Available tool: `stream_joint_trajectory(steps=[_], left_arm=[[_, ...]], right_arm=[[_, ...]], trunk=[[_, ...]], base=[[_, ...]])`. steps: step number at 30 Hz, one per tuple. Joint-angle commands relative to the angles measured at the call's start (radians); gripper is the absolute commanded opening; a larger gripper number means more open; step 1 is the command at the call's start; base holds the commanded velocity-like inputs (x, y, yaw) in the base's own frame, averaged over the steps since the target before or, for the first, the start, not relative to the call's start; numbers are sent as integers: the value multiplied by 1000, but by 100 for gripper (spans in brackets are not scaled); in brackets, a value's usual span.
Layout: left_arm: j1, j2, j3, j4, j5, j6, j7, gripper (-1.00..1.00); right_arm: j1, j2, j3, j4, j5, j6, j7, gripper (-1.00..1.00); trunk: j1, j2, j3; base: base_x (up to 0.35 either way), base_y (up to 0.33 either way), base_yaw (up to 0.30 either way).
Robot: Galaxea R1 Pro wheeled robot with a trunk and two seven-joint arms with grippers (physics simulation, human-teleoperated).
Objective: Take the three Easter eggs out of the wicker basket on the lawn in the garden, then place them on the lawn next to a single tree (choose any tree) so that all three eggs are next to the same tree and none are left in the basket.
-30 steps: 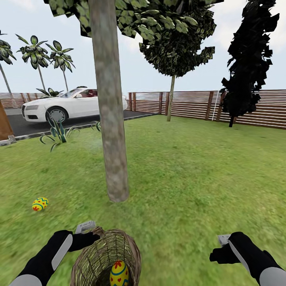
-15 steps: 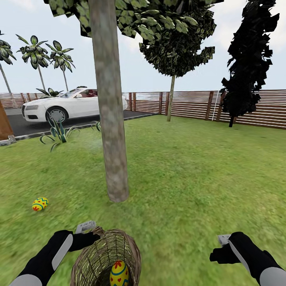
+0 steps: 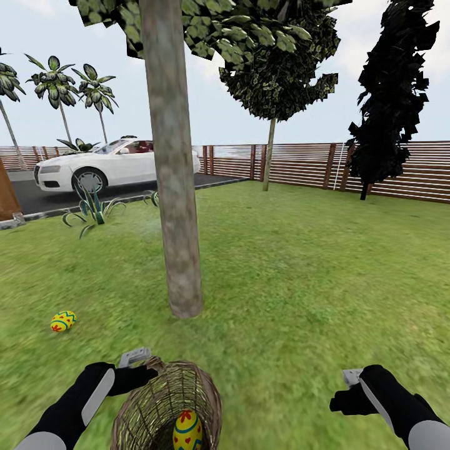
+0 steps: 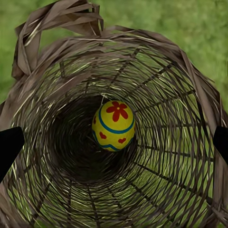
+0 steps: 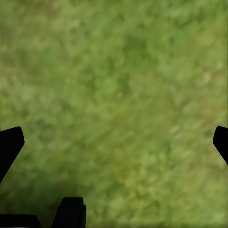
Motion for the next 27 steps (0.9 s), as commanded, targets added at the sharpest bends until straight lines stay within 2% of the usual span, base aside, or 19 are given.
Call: stream_joint_trajectory(steps=[1, 5, 27], left_arm=[[0, 1, -2, -1, -3, 3, -3, 100], [-1, 0, -2, -1, -2, 3, -3, 100], [-1, -11, -1, 5, -3, 3, -2, 100]], right_arm=[[-1, -1, 6, -1, -6, 4, -1, 100], [-1, -1, 6, -1, -6, 4, -1, 100], [-1, -3, 6, -1, -5, 4, -1, 100]], trunk=[[0, -1, -1], [0, -1, -1], [84, -155, -70]], base=[[0, 0, 0], [0, 0, 0], [0, 0, 0]])
